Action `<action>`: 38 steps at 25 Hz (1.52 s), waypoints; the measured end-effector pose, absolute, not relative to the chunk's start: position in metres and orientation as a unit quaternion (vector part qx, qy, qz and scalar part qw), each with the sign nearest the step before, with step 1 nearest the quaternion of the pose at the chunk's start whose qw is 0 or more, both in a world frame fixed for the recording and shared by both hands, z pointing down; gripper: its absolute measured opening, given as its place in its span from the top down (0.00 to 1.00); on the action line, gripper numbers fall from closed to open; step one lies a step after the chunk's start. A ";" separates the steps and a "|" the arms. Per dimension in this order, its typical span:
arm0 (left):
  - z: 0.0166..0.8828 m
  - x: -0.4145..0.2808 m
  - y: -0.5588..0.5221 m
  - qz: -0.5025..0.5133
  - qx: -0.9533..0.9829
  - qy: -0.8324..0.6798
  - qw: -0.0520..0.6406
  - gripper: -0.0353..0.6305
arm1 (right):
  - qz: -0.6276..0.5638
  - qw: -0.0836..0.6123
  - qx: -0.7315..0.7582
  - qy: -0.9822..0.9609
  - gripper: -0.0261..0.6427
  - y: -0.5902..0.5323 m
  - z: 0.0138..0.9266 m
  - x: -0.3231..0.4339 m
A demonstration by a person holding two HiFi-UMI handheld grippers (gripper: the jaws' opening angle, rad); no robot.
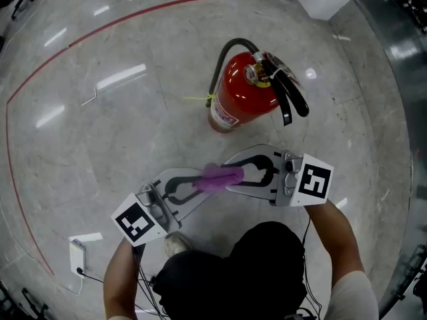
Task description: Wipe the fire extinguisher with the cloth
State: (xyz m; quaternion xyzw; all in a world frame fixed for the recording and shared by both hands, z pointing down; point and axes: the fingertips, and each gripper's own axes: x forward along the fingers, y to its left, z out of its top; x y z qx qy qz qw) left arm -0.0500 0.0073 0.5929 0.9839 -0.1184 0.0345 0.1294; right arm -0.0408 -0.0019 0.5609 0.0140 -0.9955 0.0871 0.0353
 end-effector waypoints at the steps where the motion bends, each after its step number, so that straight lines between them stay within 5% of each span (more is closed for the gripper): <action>1: 0.594 -0.050 0.004 0.034 0.983 -0.126 0.131 0.87 | 0.085 0.035 0.027 -0.995 0.82 -0.005 0.562 -0.037; 7: 0.589 -0.056 -0.013 -0.002 0.977 -0.154 0.150 0.87 | 0.076 -0.003 0.123 -0.989 0.81 -0.026 0.556 -0.013; 12: 0.583 -0.072 -0.042 -0.010 0.963 -0.252 0.096 0.87 | 0.046 -0.013 0.275 -0.960 0.81 -0.051 0.559 0.015; 18: 0.589 -0.097 -0.076 0.020 0.916 -0.392 0.079 0.87 | 0.047 -0.002 0.382 -0.923 0.92 -0.063 0.576 0.035; 32: 0.587 -0.067 -0.130 0.111 0.857 -0.501 -0.043 0.87 | 0.068 0.046 0.425 -0.902 0.94 -0.062 0.589 0.085; 38: 0.601 -0.024 -0.136 0.097 0.881 -0.463 -0.014 0.87 | 0.061 0.065 0.441 -0.893 0.94 -0.056 0.582 0.118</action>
